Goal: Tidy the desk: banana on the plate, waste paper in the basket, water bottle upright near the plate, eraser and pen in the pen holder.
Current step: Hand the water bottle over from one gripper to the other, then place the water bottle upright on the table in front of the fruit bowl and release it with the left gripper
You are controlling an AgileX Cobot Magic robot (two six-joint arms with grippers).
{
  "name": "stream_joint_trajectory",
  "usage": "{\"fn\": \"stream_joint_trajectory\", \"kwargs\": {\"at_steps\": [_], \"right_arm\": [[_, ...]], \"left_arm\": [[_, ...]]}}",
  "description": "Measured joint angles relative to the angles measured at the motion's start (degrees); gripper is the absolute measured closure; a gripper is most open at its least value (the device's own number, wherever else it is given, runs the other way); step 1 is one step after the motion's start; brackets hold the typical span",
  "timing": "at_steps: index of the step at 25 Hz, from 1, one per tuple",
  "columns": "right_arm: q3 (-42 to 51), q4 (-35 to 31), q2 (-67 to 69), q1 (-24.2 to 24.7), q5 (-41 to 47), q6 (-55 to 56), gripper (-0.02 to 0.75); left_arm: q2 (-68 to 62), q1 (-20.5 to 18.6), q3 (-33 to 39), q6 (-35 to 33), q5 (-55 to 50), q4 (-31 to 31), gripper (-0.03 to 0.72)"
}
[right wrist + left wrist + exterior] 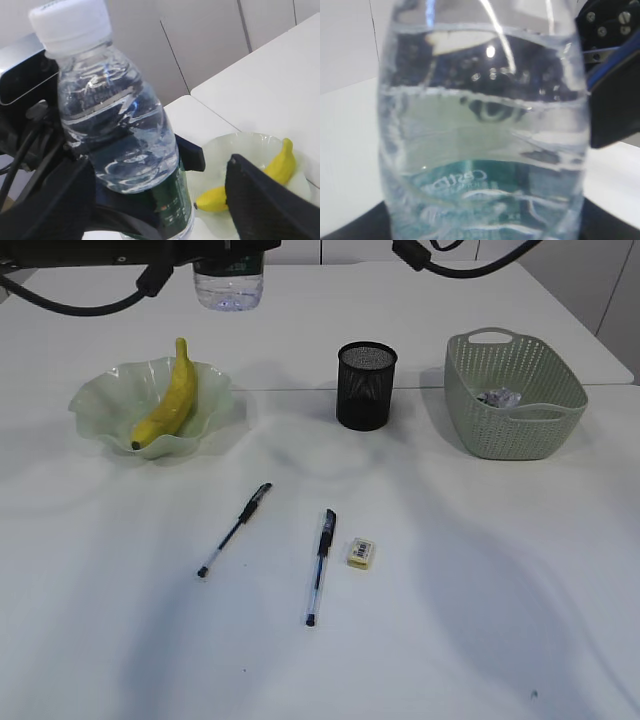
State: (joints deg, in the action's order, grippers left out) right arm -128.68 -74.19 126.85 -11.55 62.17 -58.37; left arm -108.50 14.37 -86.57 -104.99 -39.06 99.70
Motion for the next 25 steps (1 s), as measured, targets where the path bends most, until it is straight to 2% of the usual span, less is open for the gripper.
{"fn": "stream_joint_trajectory", "kwargs": {"at_steps": [8,14,20,22,25], "right_arm": [[0.00,0.38,0.00,0.00,-3.36,0.00,0.136],[0.00,6.05,0.00,0.00,-6.68,0.00,0.141],[0.00,7.49,0.00,0.00,-8.80,0.00,0.146],[0.00,7.49,0.00,0.00,-8.91,0.00,0.163],[0.00,7.49,0.00,0.00,-9.01,0.00,0.256]], "left_arm": [[0.00,-1.60,0.00,0.00,-0.70,0.00,0.308],[0.00,-4.03,0.00,0.00,-0.78,0.05,0.308],[0.00,-5.33,0.00,0.00,-0.78,0.05,0.308],[0.00,-5.77,0.00,0.00,-0.94,0.05,0.308],[0.00,-5.99,0.00,0.00,-1.07,0.05,0.308]]}}
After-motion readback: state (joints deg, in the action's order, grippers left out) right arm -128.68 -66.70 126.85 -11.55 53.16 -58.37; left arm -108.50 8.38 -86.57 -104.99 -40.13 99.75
